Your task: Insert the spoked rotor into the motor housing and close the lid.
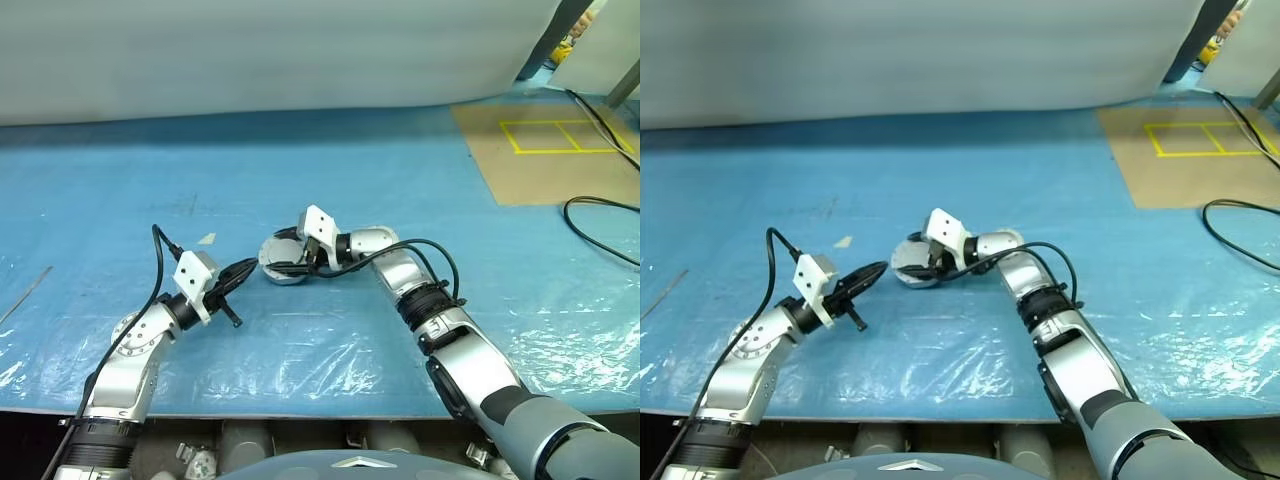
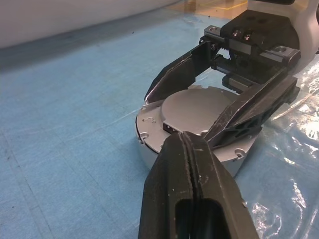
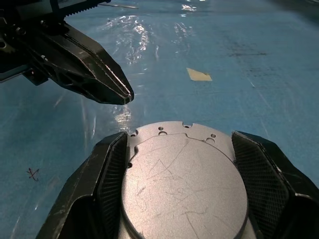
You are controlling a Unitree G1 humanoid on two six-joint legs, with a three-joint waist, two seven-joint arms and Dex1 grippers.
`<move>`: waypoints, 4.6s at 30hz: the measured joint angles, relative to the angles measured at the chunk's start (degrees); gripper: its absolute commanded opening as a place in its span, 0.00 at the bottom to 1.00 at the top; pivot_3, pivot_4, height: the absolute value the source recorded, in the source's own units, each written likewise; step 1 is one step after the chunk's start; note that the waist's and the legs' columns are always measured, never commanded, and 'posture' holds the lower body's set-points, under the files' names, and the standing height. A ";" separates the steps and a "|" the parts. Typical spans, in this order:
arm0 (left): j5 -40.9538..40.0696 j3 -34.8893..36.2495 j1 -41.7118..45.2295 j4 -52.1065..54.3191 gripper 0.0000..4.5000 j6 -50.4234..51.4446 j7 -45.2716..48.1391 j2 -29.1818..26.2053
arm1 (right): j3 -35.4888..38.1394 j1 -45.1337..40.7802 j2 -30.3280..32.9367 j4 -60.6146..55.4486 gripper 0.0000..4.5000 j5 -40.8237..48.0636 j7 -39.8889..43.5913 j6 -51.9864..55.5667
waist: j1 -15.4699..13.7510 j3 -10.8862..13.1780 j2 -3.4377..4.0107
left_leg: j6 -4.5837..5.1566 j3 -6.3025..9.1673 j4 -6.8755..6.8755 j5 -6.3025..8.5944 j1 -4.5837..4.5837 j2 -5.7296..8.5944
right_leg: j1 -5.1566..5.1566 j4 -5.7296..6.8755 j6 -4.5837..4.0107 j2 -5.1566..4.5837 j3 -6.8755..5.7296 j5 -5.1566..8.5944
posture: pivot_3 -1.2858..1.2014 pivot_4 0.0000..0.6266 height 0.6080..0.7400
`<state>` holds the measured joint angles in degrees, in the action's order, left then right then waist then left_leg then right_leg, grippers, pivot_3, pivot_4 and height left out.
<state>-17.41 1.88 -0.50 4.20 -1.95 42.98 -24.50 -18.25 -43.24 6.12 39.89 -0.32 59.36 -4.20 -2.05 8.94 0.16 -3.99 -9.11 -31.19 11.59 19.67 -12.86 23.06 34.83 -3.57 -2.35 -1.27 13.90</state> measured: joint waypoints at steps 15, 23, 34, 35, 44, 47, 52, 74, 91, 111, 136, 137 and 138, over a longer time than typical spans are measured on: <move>-0.93 0.90 -4.15 1.23 0.00 -0.25 0.33 -0.27 | -0.66 0.26 -0.67 1.02 0.66 -1.74 -5.41 -0.68 | -0.19 -0.02 0.03 | 0.11 -0.02 -0.02 0.19 -0.68 0.04 | -0.52 0.08 -0.15 -0.09 0.11 0.13 | 0.52 0.24 1.00; -1.41 1.54 -4.65 1.48 0.00 -0.24 0.50 -0.40 | -0.88 -0.24 0.47 1.01 0.66 -1.73 -3.34 -0.86 | -0.23 -0.19 0.20 | 0.13 -0.03 -0.04 0.17 -0.58 0.08 | -0.51 0.02 -0.16 -0.10 0.11 0.13 | 0.52 0.24 1.00; -1.41 1.52 -4.59 1.48 0.00 -0.21 0.74 -0.40 | -1.07 -0.73 1.28 2.19 0.66 -1.73 -2.72 -2.58 | -0.43 -0.20 0.20 | 0.16 -0.04 -0.04 0.15 -0.58 0.08 | -0.52 0.02 -0.16 -0.24 0.11 0.13 | 0.52 0.24 1.00; -1.41 1.52 -4.59 1.48 0.00 -0.20 0.74 -0.40 | -1.07 -0.72 1.28 2.26 0.66 -1.73 -2.73 -2.71 | -0.43 -0.20 0.20 | 0.16 -0.04 -0.04 0.15 -0.59 0.08 | -0.52 0.02 -0.16 -0.24 0.11 0.13 | 0.52 0.24 1.00; -1.41 1.51 -4.59 2.00 0.00 -0.09 0.69 -0.40 | -1.49 -0.72 1.42 2.89 0.66 -1.74 -2.65 -4.40 | -0.40 -0.20 0.21 | 0.17 -0.04 -0.03 0.15 -0.59 0.07 | -0.52 0.02 -0.15 -0.25 0.11 0.14 | 0.52 0.24 1.00; -1.41 1.51 -4.59 2.32 0.00 -0.06 0.69 -0.40 | -1.70 -0.78 1.66 2.94 0.66 -1.79 -2.46 -4.61 | -0.40 -0.23 0.24 | 0.17 -0.04 -0.02 0.15 -0.59 0.07 | -0.52 0.01 -0.15 -0.25 0.11 0.14 | 0.52 0.24 1.00; -1.40 1.50 -4.50 2.33 0.00 -0.03 0.69 -0.40 | -2.29 -1.25 2.03 3.50 0.66 -1.82 -2.27 -5.18 | -0.42 -0.29 0.27 | 0.17 -0.04 -0.02 0.15 -0.59 0.08 | -0.54 0.00 -0.14 -0.31 0.11 0.15 | 0.52 0.24 1.00; -1.37 1.11 -3.86 2.34 0.00 -0.01 0.58 -0.40 | -0.42 -1.70 -0.99 9.30 0.66 -1.29 -2.90 -6.89 | 0.02 -1.43 0.27 | 0.17 -0.14 0.19 0.16 -0.71 0.06 | -0.50 -0.01 -0.06 -0.26 0.11 0.33 | 0.52 0.24 1.00; -1.41 2.56 -8.20 3.47 0.00 -0.82 0.43 -0.64 | 0.93 -0.78 -0.95 10.80 0.66 -1.35 -1.07 -13.66 | 0.22 -1.43 0.28 | 0.17 -0.18 0.25 0.16 -0.41 0.05 | -0.18 -0.11 -0.04 -0.26 0.12 0.35 | 0.52 0.24 1.00; -0.34 0.87 -18.33 13.99 0.00 -1.04 -3.33 1.08 | -1.62 -0.94 1.49 1.07 0.66 -1.98 5.64 -4.76 | -0.11 -1.32 0.14 | 0.12 -0.22 0.32 0.22 0.03 0.02 | 0.15 -0.14 -0.06 -0.12 -0.01 0.43 | 0.52 0.24 1.00; -0.07 2.04 -18.41 16.55 0.00 2.02 -4.97 -0.73 | -1.11 -5.47 1.58 -0.35 0.66 -0.08 9.22 -1.39 | 0.06 -0.26 -0.21 | 0.17 -0.20 0.00 0.16 0.13 -0.07 | 0.41 0.08 -0.06 0.01 -0.01 0.39 | 0.52 0.24 1.00; -0.07 1.99 -18.33 16.50 0.00 2.04 -4.97 -0.73 | -1.10 -5.55 1.70 -0.35 0.66 -0.08 9.28 -1.39 | 0.05 -0.25 -0.22 | 0.18 -0.20 0.00 0.15 0.13 -0.07 | 0.41 0.08 -0.06 0.01 -0.01 0.39 | 0.52 0.24 1.00; -0.05 1.88 -18.21 16.37 0.00 2.12 -4.97 -0.72 | -1.06 -5.62 1.79 -0.35 0.66 -0.05 9.43 -1.39 | 0.06 -0.25 -0.23 | 0.19 -0.20 0.00 0.14 0.14 -0.08 | 0.41 0.10 -0.06 0.01 -0.01 0.39 | 0.52 0.24 1.00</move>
<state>-17.46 3.76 -18.71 20.57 0.17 38.01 -25.22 -19.31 -48.85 7.91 39.53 -0.37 68.78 -5.58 -1.98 8.69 -0.07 -3.80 -9.32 -31.19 11.73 19.81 -12.94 23.47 34.94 -3.63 -2.33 -1.29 14.29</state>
